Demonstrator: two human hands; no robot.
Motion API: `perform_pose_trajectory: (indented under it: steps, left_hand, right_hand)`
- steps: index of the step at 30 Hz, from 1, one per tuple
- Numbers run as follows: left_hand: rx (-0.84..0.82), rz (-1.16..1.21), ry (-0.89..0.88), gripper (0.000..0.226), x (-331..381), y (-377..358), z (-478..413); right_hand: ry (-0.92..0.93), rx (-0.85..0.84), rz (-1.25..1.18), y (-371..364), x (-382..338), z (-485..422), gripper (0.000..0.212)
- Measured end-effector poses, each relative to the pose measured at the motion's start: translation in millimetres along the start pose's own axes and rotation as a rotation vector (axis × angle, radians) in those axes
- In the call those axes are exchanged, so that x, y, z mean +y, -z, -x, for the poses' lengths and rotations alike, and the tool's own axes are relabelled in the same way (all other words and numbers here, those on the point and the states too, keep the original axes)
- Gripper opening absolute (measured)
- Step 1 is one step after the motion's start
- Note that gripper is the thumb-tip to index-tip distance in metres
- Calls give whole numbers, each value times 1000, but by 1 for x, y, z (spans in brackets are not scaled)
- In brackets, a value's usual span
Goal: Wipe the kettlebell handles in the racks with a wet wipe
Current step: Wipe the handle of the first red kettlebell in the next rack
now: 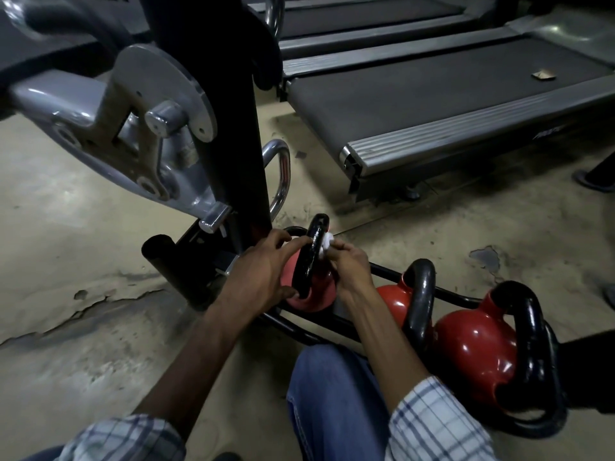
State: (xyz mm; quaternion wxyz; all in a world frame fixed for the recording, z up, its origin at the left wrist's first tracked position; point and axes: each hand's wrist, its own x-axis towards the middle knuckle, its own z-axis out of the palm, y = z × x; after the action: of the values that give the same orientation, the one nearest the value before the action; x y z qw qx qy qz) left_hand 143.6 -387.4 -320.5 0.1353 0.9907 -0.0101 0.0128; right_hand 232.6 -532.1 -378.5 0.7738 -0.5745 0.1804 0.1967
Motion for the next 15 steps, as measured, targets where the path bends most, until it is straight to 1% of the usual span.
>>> perform_pose_trajectory:
  steps: [5,8,10,13,15]
  left_hand:
    - [9,-10,-6,105,0,-1,1]
    - [12,1,-5,104,-1,-2,1]
    - [18,12,-4,104,-1,-3,1]
    - [18,19,0,104,-2,-4,2]
    - [22,24,-3,104,-3,-5,2]
  right_hand:
    - [78,251,-102,-20,-2,-26,20]
    - [135,361,-64,-26,-2,-34,20]
    - [152,361,-40,-26,-3,-40,21]
    - [162,331,-8,-23,-1,-58,10]
    - [159,314,-5,-25,-9,-46,10]
